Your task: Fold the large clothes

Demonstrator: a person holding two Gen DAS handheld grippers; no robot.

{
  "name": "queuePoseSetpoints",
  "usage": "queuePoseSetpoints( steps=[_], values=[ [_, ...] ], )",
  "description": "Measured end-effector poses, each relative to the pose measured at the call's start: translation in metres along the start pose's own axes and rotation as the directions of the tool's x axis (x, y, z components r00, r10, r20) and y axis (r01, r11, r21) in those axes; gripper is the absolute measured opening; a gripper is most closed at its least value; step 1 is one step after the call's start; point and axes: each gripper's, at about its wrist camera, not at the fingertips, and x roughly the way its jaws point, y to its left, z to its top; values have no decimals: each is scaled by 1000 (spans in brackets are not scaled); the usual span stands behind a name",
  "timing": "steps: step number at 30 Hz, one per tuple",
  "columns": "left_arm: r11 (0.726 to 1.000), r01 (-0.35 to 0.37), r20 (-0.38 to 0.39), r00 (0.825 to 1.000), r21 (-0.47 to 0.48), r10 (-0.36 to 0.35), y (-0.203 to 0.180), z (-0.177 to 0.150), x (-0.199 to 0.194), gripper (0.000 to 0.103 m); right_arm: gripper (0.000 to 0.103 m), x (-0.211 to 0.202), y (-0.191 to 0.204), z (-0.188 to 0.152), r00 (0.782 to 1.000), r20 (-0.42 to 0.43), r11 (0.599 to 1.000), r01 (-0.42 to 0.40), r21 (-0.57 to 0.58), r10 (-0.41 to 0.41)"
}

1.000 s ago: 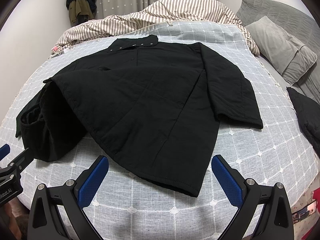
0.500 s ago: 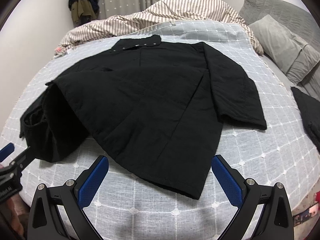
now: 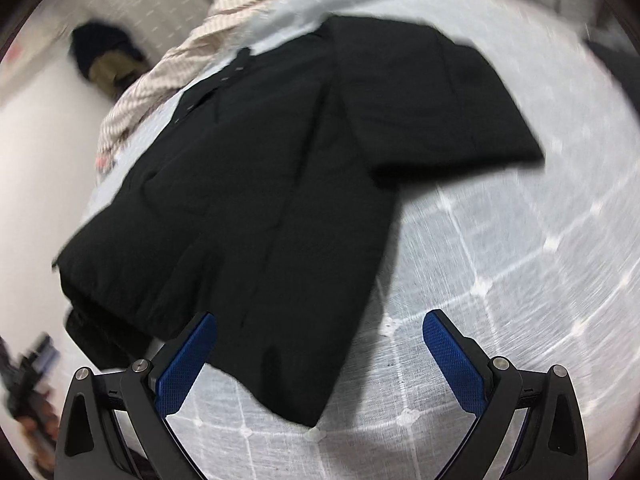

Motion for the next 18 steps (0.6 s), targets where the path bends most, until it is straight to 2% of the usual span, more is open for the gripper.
queuePoseSetpoints(
  steps=[3,6,8,10,11,12,13,14,15,18],
  values=[
    [993,68,-90,993,-93,-76,21,0,30,99,103,17,-21,3,994,-37,990,-97,98,101],
    [981,107,-125,984,-163,-128,30,-2,50,98,99,31,-23,2,984,-64,978,-158,138,168],
    [950,176,-139,966,-256,-217,40,-6,61,98,94,42,-20,0,970,-98,966,-207,154,224],
    [925,210,-134,956,-317,-262,45,-10,65,97,88,50,-16,1,965,-119,964,-215,154,234],
    [919,222,-120,955,-326,-273,46,-10,63,97,77,52,-13,1,964,-124,964,-218,151,237],
    [918,231,-103,955,-323,-277,46,-11,61,97,54,53,-11,1,960,-127,962,-229,150,248],
    [920,233,-94,957,-315,-275,44,-10,59,97,35,57,-10,1,950,-141,953,-257,158,280],
    [921,237,-90,957,-309,-276,44,-9,57,97,10,62,-8,0,934,-172,944,-285,169,313],
    [923,240,-87,957,-299,-277,41,-8,53,97,9,62,-7,0,930,-181,943,-291,163,319],
    [938,242,-91,958,-248,-272,34,-6,45,97,8,38,-5,3,944,-146,955,-287,80,296]
  ],
)
